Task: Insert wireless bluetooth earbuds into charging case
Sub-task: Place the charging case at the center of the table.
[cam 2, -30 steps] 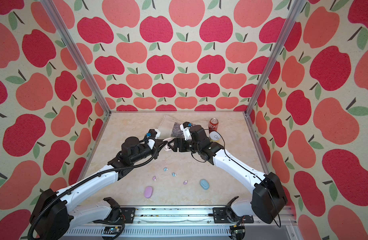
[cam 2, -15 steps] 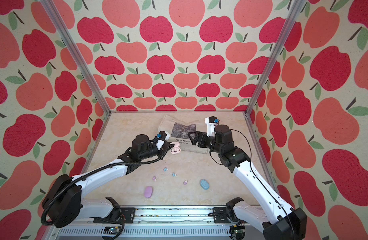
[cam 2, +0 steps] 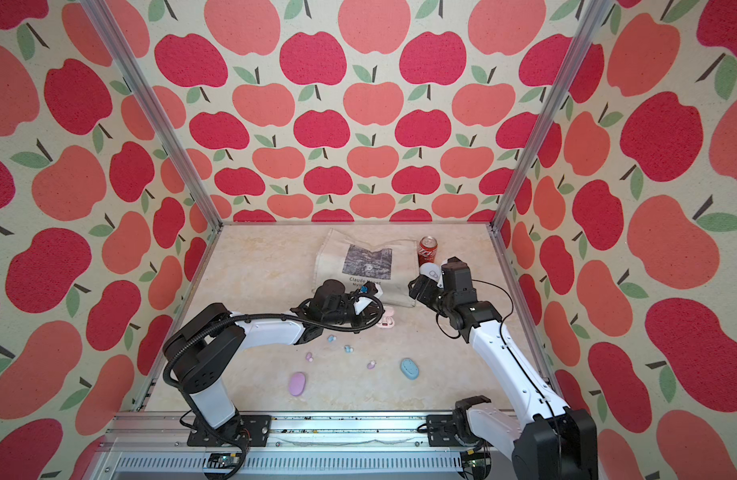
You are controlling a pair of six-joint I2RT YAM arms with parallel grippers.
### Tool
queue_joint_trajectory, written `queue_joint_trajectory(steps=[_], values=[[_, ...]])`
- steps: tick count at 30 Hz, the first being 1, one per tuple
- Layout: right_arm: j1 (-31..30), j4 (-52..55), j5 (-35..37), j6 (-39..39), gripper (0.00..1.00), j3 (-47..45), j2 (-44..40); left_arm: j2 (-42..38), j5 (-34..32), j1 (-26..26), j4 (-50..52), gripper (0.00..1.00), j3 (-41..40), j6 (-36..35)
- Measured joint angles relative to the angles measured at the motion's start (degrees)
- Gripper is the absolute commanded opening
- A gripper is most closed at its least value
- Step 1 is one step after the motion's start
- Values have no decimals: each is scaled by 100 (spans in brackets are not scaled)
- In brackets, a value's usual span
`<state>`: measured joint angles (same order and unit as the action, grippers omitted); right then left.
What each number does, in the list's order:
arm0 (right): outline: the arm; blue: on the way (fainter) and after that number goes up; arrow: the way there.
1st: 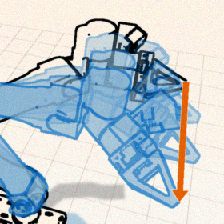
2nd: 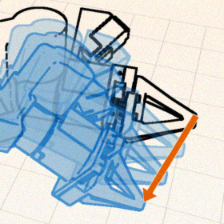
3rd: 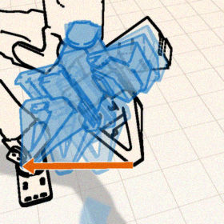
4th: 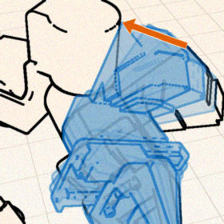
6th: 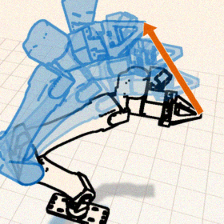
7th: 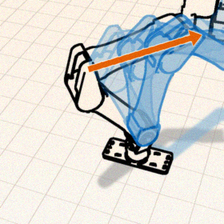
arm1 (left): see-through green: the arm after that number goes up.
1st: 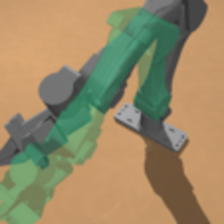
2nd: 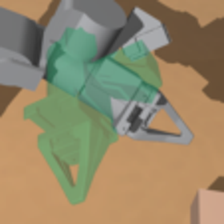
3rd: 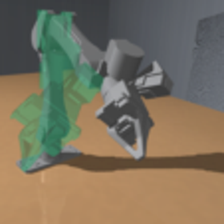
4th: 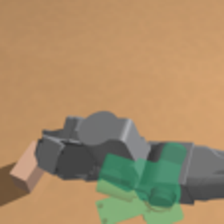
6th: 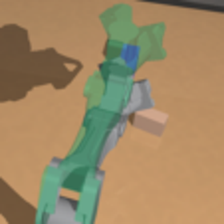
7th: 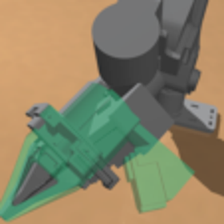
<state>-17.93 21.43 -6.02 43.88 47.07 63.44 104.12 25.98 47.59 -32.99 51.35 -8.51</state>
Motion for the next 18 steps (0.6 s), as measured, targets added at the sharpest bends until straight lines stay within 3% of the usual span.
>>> queue_joint_trajectory(steps=[5, 18], values=[[85, -79, -4, 68, 85, -46, 262, 487, -31, 83, -160, 0, 136, 0], [236, -221, -48, 234, 85, -173, 625, 846, -153, 83, -372, 1, 155, -2]])
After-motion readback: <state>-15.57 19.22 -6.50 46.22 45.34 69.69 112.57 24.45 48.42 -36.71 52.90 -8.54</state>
